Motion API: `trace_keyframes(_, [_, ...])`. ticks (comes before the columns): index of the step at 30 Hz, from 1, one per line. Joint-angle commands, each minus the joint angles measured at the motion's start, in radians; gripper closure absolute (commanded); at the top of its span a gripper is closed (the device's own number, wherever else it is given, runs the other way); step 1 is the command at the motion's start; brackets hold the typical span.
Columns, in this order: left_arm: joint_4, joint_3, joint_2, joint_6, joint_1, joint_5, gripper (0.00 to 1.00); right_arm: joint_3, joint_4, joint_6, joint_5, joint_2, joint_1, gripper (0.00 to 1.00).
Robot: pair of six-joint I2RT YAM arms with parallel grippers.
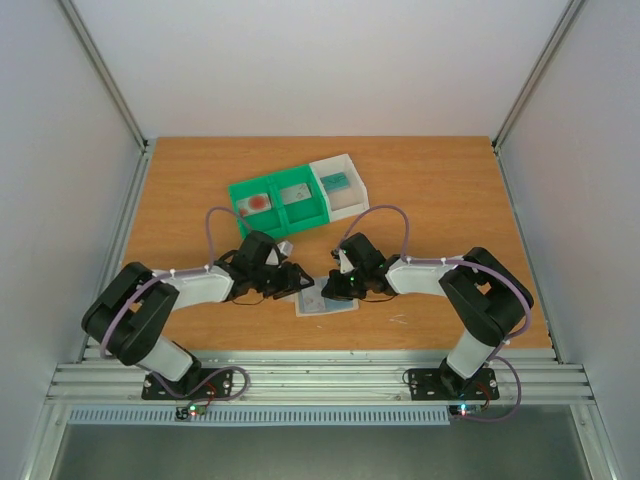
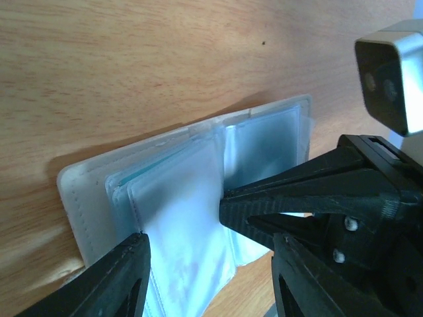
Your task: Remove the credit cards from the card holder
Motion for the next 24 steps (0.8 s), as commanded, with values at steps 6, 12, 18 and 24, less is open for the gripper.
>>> trace_keyframes(6, [0.088, 0.002, 0.056, 0.020, 0.004, 0.012, 0.48, -0.030, -0.050, 0.007, 0.043, 0.012, -0.005, 0.99])
trace_keyframes(12, [0.105, -0.019, 0.057, -0.011, 0.003, 0.036, 0.48, -0.029, -0.051, 0.008, 0.043, 0.014, -0.007, 0.99])
trace_keyframes(18, [0.083, -0.022, 0.045, -0.018, 0.004, 0.036, 0.48, -0.031, -0.052, 0.009, 0.040, 0.012, -0.009, 0.99])
trace_keyframes(24, [0.119, -0.025, 0.063, -0.045, 0.003, 0.036, 0.47, -0.031, -0.048, 0.012, 0.035, 0.028, -0.008, 0.99])
